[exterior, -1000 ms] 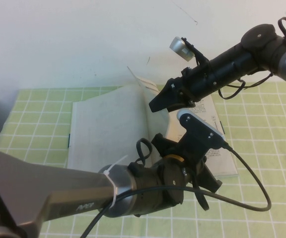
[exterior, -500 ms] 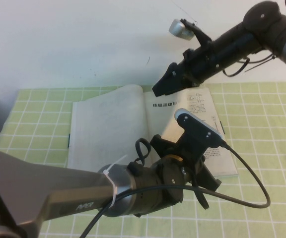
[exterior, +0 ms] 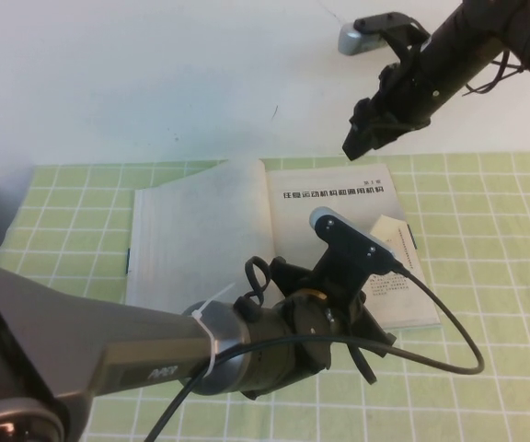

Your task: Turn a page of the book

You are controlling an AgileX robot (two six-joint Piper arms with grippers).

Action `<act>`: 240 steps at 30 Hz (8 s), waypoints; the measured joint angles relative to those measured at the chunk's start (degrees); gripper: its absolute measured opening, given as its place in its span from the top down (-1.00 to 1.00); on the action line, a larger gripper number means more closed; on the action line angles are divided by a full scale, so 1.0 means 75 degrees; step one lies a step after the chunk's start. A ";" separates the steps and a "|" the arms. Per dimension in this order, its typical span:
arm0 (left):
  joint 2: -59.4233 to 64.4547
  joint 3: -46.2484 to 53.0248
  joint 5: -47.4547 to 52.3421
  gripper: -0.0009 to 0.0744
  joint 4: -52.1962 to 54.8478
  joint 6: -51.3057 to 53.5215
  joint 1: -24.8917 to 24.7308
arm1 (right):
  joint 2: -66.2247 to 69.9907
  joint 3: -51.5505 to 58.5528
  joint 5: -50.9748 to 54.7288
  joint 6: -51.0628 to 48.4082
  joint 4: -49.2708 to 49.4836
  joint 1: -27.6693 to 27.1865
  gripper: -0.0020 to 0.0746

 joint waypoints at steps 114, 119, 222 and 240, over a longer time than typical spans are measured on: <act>-0.5501 0.1592 0.4370 0.99 -0.4876 0.3441 0.2400 | -0.4786 0.5378 -0.2465 -0.1307 -0.1445 0.0255 0.95; -0.6487 0.1592 0.5752 0.99 -0.2603 0.1278 0.2482 | -0.6329 0.5378 -0.2001 -0.0142 -0.3535 0.0255 0.95; -1.5233 0.8515 0.5146 0.99 0.7387 -0.7345 0.6046 | -1.6626 1.6009 -0.4634 0.2300 -0.4053 0.0242 0.96; -1.5233 0.8501 0.5203 0.99 0.7415 -0.7146 0.6046 | -1.6626 1.6009 -0.4634 0.2300 -0.4053 0.0242 0.96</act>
